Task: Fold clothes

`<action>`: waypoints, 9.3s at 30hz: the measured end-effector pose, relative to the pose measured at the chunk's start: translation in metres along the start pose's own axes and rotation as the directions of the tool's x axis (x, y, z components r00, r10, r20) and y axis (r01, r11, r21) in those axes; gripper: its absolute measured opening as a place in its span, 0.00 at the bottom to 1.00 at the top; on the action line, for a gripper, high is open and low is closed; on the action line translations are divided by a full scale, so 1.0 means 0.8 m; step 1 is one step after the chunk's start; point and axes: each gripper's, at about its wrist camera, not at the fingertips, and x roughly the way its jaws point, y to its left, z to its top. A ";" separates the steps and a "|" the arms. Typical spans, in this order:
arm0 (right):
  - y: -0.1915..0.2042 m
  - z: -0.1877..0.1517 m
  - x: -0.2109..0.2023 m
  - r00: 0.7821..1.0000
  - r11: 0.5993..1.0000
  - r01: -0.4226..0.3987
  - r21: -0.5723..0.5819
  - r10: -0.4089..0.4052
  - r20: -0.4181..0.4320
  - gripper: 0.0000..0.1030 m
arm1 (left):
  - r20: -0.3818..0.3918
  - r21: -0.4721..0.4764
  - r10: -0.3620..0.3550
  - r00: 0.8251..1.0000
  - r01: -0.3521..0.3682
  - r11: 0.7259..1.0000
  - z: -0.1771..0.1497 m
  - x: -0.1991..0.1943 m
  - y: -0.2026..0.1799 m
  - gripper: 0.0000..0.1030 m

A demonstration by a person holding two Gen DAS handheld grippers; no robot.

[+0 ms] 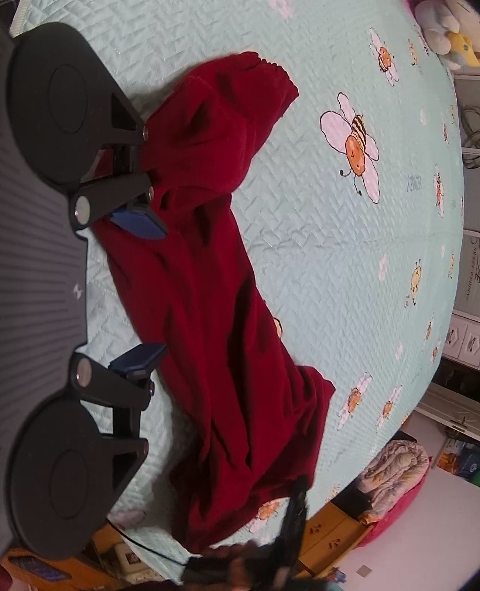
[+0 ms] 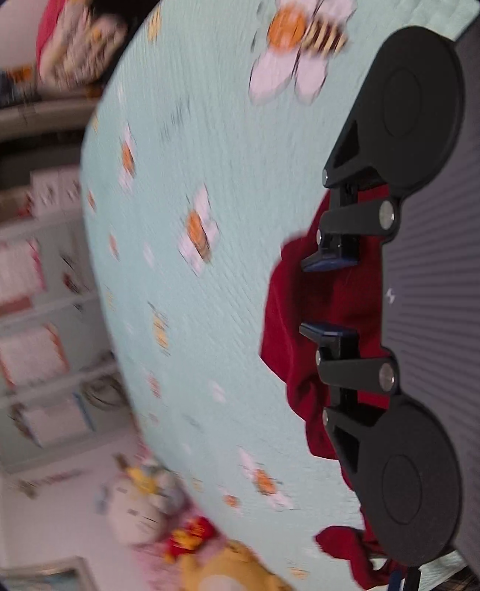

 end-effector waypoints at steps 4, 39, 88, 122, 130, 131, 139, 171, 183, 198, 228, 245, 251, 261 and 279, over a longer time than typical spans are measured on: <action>0.005 0.005 0.046 0.996 0.999 0.045 -0.007 -0.045 -0.073 0.29 | -0.037 -0.029 -0.006 0.999 0.005 1.000 -0.006 0.012 0.004 0.64; -0.010 0.003 0.103 0.988 0.985 0.062 -0.160 -0.083 -0.132 0.30 | -0.076 -0.015 -0.061 0.995 0.060 0.998 0.010 0.049 -0.014 0.64; 0.014 -0.132 -0.174 0.961 0.973 0.231 -0.028 -0.233 -0.147 0.09 | -0.124 -0.192 -0.154 0.980 0.128 0.973 0.012 0.097 -0.092 0.04; -0.047 -0.124 -0.155 0.984 0.951 0.170 0.258 -0.151 -0.091 0.13 | 0.017 -0.339 -0.098 0.995 0.098 0.936 -0.015 0.001 0.004 0.04; -0.080 -0.121 -0.113 0.997 0.904 0.057 0.423 -0.032 -0.066 0.24 | 0.008 -0.384 -0.086 0.996 0.082 0.920 -0.022 0.005 0.038 0.04; -0.081 -0.120 -0.105 0.998 0.899 0.029 0.437 -0.005 -0.056 0.24 | 0.003 -0.375 -0.083 0.997 0.078 0.924 -0.023 0.007 0.037 0.04; -0.088 -0.109 -0.038 0.984 0.820 -0.117 0.560 0.174 -0.049 0.31 | 0.006 -0.379 -0.108 0.994 0.102 0.920 -0.016 0.014 0.047 0.04; -0.155 -0.067 -0.234 0.921 0.833 0.029 0.552 -0.237 0.310 0.04 | -0.104 -0.175 -0.287 0.952 0.267 0.948 -0.057 -0.002 0.020 0.06; -0.156 -0.084 -0.239 0.940 0.827 -0.043 0.561 -0.157 0.304 0.04 | -0.053 -0.087 -0.324 0.945 0.319 0.944 -0.043 -0.038 0.005 0.18; -0.155 -0.138 -0.189 0.996 0.883 0.086 0.461 -0.087 -0.017 0.21 | -0.063 -0.190 -0.333 0.941 0.316 0.930 -0.022 0.038 -0.011 0.01; -0.016 -0.191 -0.180 1.000 0.957 -0.004 0.288 0.006 -0.006 0.00 | 0.109 -0.034 -0.209 0.972 0.214 0.976 0.018 -0.029 -0.035 0.01; -0.050 0.018 -0.219 0.884 0.950 -0.194 0.243 0.062 0.463 0.00 | 0.367 0.021 -0.274 0.889 0.286 0.958 0.169 -0.094 -0.019 0.00; -0.064 0.113 -0.143 0.898 0.952 -0.154 0.263 0.023 0.440 0.00 | 0.338 0.089 -0.297 0.893 0.284 0.955 0.239 -0.047 -0.050 0.00; -0.097 0.203 -0.018 0.840 0.951 0.115 0.288 -0.248 0.482 0.03 | 0.072 0.168 -0.064 0.995 0.051 0.984 0.112 0.125 -0.078 0.41; -0.173 -0.074 -0.026 0.985 0.835 0.080 0.544 -0.151 0.086 0.17 | 0.309 0.133 0.081 0.948 -0.127 0.983 0.222 0.127 -0.080 0.00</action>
